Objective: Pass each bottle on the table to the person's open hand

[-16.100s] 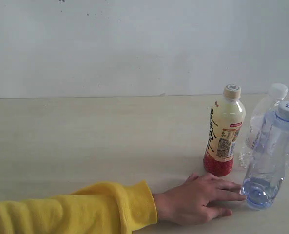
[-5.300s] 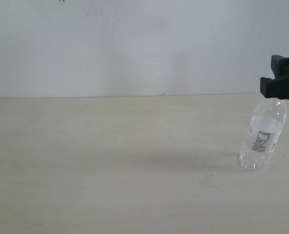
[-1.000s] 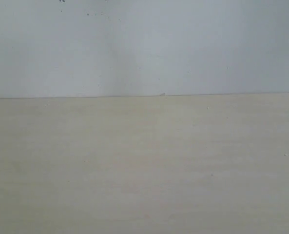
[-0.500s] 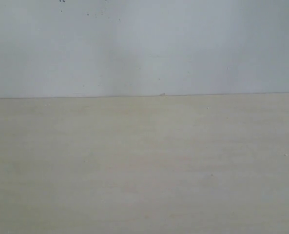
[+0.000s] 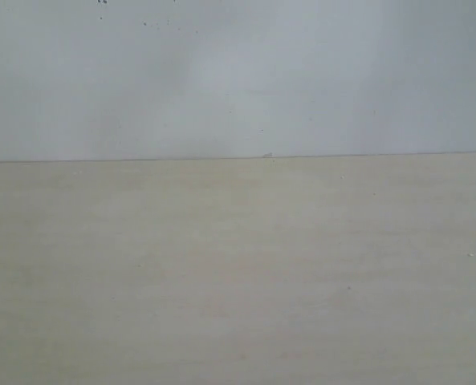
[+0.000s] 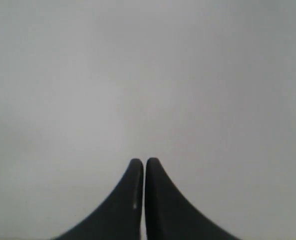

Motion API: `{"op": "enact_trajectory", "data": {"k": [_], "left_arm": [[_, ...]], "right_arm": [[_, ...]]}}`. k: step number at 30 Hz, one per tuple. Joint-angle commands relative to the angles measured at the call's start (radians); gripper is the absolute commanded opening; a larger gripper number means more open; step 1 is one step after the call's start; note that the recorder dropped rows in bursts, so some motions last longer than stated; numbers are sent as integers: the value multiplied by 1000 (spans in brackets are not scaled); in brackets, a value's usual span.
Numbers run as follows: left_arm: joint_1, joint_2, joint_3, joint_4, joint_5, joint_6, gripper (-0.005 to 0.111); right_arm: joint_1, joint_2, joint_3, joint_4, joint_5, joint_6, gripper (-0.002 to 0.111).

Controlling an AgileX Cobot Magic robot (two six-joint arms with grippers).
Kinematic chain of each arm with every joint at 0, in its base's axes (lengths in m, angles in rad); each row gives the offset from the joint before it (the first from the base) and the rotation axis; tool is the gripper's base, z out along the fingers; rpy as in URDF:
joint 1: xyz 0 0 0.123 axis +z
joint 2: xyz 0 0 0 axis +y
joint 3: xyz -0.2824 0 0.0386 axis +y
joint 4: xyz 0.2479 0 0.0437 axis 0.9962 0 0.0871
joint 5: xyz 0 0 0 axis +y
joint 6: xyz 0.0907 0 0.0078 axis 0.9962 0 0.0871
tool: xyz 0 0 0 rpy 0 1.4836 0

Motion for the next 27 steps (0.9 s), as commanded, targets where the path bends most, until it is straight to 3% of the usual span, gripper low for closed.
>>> {"op": "enact_trajectory", "data": {"k": [1, 5, 10, 12, 27], "left_arm": [[3, -3, -2, 3, -1, -1, 4], [3, -3, -2, 3, -1, -1, 4], [3, -3, -2, 3, -1, -1, 4], [3, -3, -2, 3, -1, -1, 4], [3, -3, -2, 3, -1, -1, 4]], "right_arm": [[-86, -8, 106, -5, 12, 79, 1], [-121, -8, 218, -38, -5, 114, 1], [-124, -8, 311, -609, -7, 744, 1], [-124, -8, 340, -741, -12, 866, 1], [-124, -8, 397, -757, -51, 871, 1]]}}
